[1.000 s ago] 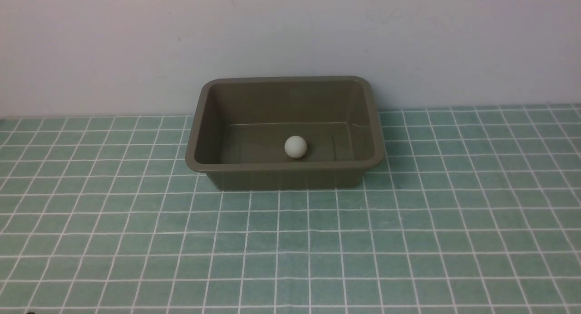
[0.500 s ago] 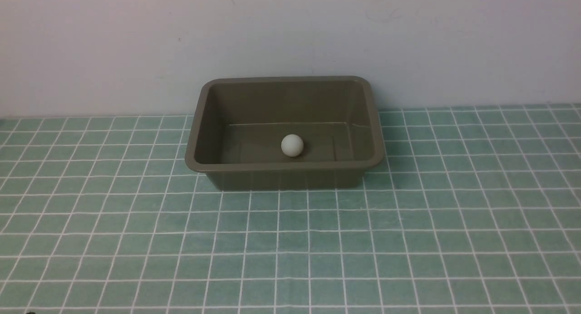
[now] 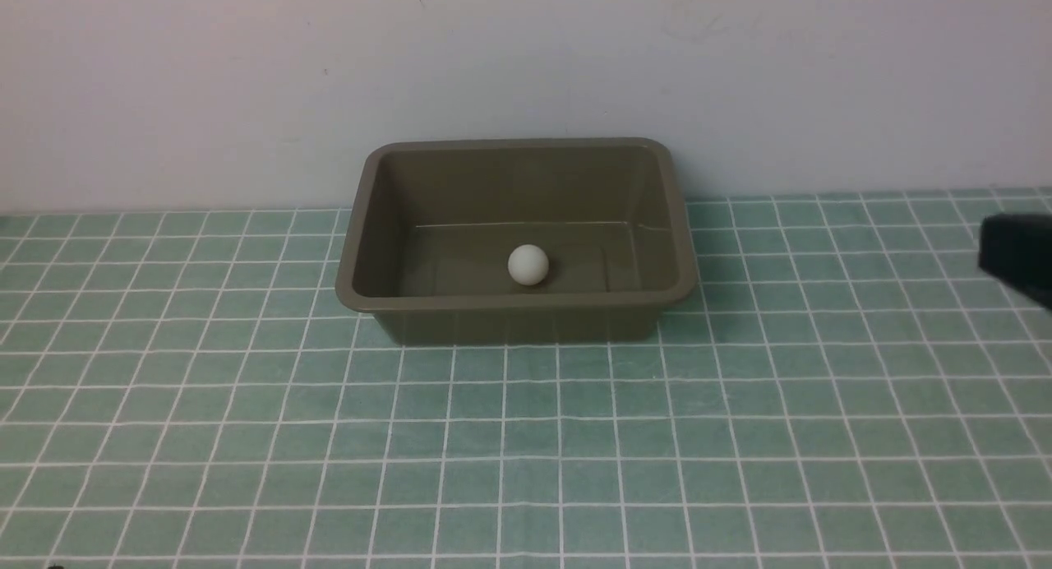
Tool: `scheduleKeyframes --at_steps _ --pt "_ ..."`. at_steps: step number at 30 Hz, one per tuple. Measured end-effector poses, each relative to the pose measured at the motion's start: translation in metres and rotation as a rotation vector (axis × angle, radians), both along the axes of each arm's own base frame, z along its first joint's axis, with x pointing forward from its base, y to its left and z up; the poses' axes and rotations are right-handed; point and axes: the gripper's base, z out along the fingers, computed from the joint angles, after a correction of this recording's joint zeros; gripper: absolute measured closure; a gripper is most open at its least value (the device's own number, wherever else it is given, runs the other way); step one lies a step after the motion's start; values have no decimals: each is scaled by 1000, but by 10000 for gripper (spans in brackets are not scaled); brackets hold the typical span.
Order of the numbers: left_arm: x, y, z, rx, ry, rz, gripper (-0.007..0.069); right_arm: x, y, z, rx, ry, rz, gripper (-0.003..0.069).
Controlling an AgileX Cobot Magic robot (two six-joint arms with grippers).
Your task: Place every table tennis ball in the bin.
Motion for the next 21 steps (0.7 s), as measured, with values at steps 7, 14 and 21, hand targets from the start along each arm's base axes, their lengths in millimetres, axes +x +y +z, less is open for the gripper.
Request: scheduleKeyframes --at_steps 7,14,21 --pt "0 0 0 0 0 0 165 -5 -7 -53 8 -74 -43 218" --pt "0 0 0 0 0 0 165 -31 -25 -109 17 -229 -111 218" --pt "0 0 0 0 0 0 165 -47 -41 -156 11 -224 -249 218"
